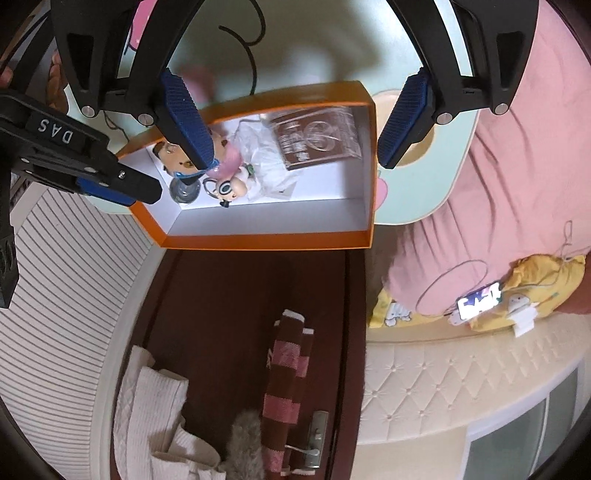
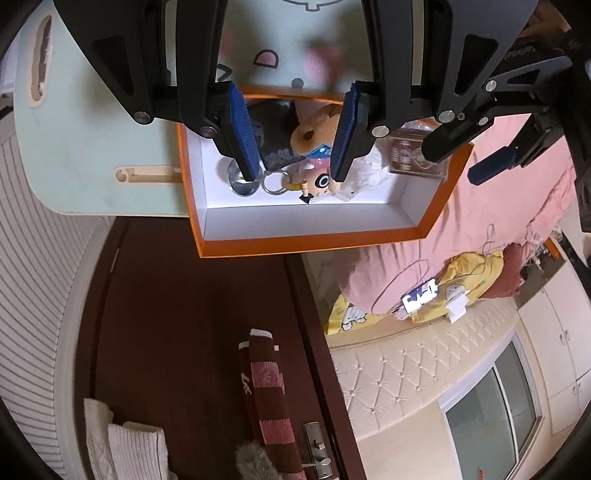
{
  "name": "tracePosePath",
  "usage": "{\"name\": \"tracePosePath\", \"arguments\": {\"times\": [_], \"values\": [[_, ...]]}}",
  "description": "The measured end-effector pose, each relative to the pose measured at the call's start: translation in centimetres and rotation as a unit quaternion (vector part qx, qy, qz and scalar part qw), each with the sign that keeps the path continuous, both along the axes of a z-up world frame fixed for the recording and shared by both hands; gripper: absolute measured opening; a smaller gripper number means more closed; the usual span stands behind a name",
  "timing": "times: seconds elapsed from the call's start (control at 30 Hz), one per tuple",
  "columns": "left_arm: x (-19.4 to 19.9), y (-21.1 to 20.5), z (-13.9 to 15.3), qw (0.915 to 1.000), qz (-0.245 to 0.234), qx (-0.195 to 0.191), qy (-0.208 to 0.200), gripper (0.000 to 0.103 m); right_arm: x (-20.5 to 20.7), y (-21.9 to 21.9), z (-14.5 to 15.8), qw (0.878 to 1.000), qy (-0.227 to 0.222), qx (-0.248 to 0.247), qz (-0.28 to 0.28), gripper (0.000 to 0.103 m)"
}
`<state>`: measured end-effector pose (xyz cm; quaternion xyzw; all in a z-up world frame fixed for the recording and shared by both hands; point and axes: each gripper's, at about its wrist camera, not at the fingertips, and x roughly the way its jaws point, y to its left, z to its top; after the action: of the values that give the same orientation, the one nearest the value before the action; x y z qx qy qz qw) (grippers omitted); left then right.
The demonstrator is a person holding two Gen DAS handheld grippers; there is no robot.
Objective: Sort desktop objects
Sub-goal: 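Withdraw both open tools from the box over the empty table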
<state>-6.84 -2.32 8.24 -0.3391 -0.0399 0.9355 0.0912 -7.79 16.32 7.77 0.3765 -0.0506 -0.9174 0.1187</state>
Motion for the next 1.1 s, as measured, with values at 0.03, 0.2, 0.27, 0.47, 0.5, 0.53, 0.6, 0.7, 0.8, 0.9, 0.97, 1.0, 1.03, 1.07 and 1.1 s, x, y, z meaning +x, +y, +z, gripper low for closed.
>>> {"name": "tracePosePath", "arguments": {"times": [0.03,0.2,0.27,0.47,0.5,0.53,0.6,0.7,0.8,0.9,0.97,1.0,1.03,1.07,1.1], "values": [[0.2,0.1,0.1,1.0000,0.000,-0.002,0.001,0.090,0.1,0.0,0.0,1.000,0.000,0.003,0.000,0.042],[1.2,0.3,0.5,0.9999,0.000,-0.008,0.007,0.090,1.0,0.2,0.2,1.000,0.004,0.008,-0.002,0.042],[1.7,0.5,0.6,0.9999,-0.001,-0.008,0.008,0.090,1.5,0.3,0.2,1.000,0.005,0.011,-0.003,0.042],[3.1,0.9,0.1,1.0000,0.002,-0.005,-0.001,0.090,3.3,0.7,-0.2,1.000,0.003,0.027,-0.005,0.042],[3.4,1.0,-0.1,1.0000,0.004,-0.005,-0.003,0.090,3.5,0.7,-0.4,0.999,0.002,0.032,-0.006,0.042],[3.6,1.2,-0.5,0.9999,0.007,-0.005,-0.006,0.090,3.8,0.7,-0.6,0.999,0.001,0.039,-0.006,0.045],[4.1,1.5,-1.3,0.9998,0.011,-0.007,-0.012,0.090,4.4,0.6,-1.3,0.998,-0.003,0.056,-0.007,0.047],[4.5,2.2,-2.8,0.9992,0.012,-0.030,-0.022,0.090,5.4,0.4,-2.4,0.997,-0.004,0.076,-0.011,0.048],[4.5,2.4,-4.2,0.9985,0.017,-0.037,-0.036,0.090,5.9,0.1,-3.6,0.996,-0.015,0.092,-0.011,0.048],[4.4,2.2,-5.3,0.9976,0.033,-0.038,-0.047,0.090,5.9,0.2,-5.0,0.995,-0.038,0.092,-0.015,0.048],[4.2,2.1,-6.2,0.9963,0.044,-0.041,-0.061,0.090,5.8,0.2,-5.8,0.994,-0.052,0.090,-0.018,0.048],[4.1,2.2,-6.5,0.9956,0.047,-0.044,-0.068,0.090,5.7,0.3,-6.1,0.994,-0.057,0.092,-0.021,0.048],[3.9,2.3,-6.7,0.9948,0.049,-0.047,-0.076,0.091,5.6,0.3,-6.4,0.993,-0.061,0.094,-0.023,0.047],[3.8,2.3,-7.0,0.9940,0.051,-0.050,-0.083,0.093,5.5,0.4,-6.6,0.993,-0.063,0.096,-0.025,0.048],[3.7,2.5,-7.1,0.9930,0.054,-0.059,-0.087,0.095,5.5,0.4,-6.7,0.993,-0.063,0.099,-0.027,0.048]]}}
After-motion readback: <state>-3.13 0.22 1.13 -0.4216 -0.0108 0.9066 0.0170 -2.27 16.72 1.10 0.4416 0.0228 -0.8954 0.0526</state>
